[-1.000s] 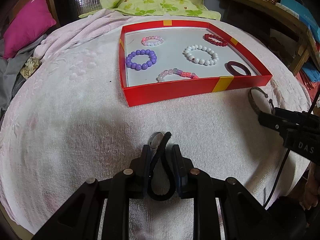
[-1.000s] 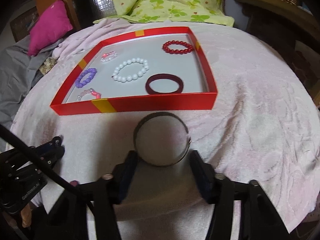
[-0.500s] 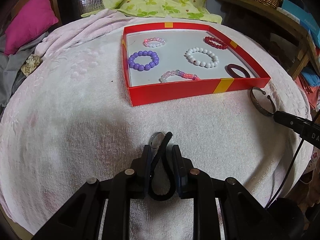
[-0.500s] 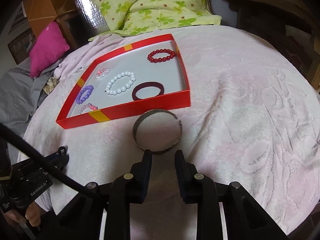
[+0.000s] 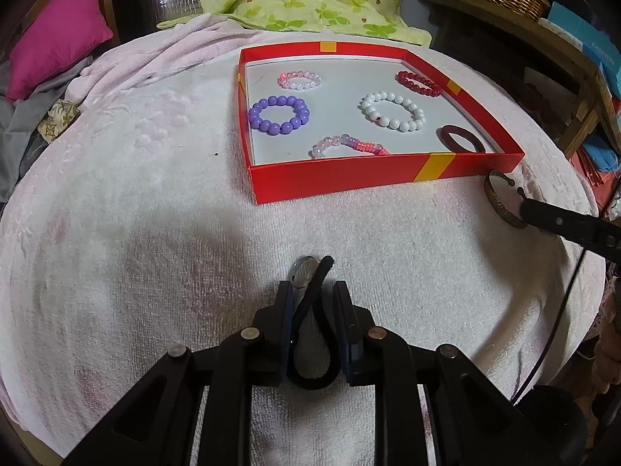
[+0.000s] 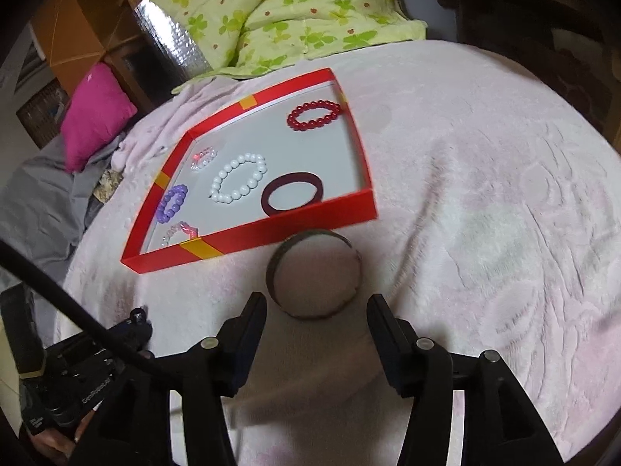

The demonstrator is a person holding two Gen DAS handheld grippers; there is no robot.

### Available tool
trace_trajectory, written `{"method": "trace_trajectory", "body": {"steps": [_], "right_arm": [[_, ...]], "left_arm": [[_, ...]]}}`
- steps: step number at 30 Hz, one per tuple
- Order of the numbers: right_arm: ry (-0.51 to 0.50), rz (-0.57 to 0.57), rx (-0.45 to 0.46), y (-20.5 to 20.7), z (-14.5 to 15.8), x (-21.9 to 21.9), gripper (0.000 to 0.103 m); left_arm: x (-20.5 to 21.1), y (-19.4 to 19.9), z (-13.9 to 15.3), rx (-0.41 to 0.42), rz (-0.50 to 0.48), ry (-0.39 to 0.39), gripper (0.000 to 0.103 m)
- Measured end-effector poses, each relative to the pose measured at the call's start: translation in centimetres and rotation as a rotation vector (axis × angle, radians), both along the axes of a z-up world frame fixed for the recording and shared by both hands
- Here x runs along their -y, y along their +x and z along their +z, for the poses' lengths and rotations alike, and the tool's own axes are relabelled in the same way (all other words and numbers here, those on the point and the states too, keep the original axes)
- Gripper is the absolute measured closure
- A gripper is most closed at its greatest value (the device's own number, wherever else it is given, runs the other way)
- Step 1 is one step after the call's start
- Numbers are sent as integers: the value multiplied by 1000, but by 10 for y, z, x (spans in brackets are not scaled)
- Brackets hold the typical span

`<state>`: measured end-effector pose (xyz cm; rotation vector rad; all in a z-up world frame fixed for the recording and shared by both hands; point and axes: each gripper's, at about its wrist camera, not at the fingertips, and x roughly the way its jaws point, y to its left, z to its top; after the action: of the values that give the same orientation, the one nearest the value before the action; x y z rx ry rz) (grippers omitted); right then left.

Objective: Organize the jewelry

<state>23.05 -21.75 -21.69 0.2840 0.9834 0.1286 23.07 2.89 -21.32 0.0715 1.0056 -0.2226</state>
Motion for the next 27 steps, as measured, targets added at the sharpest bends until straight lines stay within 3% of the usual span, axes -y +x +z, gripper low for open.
{"method": "trace_trajectory", "body": {"steps": [8,13,19,27], "right_arm": [[-126,16,-39,21,-5,-25,32],[-239,28,-26,23,-9,-37,38],[-210,59,-28,19,-7,-28,39],[-159,220,-12,0,-6,-18,38]], "left_arm": [[1,1,0,0,-1,-1,82],[1,1,0,0,0,-1,82],[1,1,0,0,0,1,82],[0,0,0,-1,1,-2,82]]}}
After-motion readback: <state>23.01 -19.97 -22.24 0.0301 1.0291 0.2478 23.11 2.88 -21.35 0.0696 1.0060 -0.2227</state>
